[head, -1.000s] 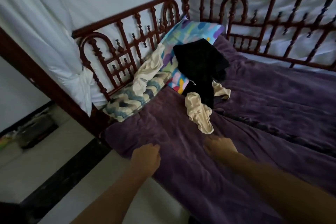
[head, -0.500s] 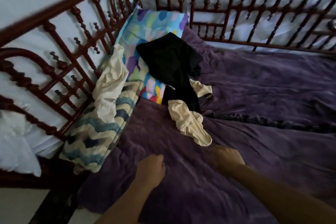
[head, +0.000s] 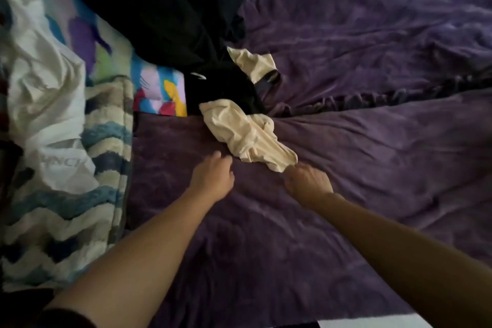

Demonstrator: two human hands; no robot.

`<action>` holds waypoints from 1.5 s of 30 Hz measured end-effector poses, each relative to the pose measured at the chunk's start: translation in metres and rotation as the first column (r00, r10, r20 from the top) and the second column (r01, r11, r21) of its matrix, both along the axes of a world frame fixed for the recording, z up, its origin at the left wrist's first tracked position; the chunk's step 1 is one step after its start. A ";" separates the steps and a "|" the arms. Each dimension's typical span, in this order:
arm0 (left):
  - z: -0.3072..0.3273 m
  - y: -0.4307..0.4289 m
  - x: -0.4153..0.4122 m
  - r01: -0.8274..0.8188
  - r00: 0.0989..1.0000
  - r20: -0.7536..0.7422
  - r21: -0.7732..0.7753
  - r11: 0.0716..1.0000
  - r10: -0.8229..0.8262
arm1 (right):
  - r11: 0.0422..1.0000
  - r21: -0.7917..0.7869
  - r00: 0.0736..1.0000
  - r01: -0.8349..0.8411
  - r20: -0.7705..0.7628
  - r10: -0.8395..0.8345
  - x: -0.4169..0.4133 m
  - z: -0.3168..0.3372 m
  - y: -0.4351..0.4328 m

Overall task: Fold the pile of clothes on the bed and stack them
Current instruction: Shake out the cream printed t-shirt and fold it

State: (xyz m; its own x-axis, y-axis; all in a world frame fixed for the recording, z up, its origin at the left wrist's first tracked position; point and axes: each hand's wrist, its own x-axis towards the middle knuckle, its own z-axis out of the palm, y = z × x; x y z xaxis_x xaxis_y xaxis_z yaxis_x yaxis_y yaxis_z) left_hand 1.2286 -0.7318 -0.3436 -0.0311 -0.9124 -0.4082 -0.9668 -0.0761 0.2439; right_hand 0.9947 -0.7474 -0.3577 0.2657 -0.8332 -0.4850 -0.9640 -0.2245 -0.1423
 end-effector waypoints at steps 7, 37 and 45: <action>-0.087 -0.085 -0.023 0.196 0.972 0.156 -0.125 0.973 -0.175 | 1.000 -0.004 0.997 0.013 0.076 -0.013 0.027 -0.095 -0.039; 0.029 0.143 0.059 -0.512 0.828 -0.143 0.200 0.835 0.542 | 0.906 0.349 0.971 -0.238 0.072 0.227 -0.001 -0.019 0.085; 0.178 0.101 0.117 -0.734 0.661 -0.482 -0.252 0.631 0.576 | 0.923 0.159 0.563 0.352 0.751 -0.344 0.093 0.127 -0.062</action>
State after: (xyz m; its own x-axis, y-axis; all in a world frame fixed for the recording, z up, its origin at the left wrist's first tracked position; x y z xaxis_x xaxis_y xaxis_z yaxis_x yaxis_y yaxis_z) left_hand 1.3456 -0.6306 -0.1651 0.5838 -0.8060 -0.0980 -0.5440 -0.4779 0.6897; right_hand 1.0872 -0.8093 -0.2311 0.2194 -0.9447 -0.2437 -0.5156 0.0998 -0.8510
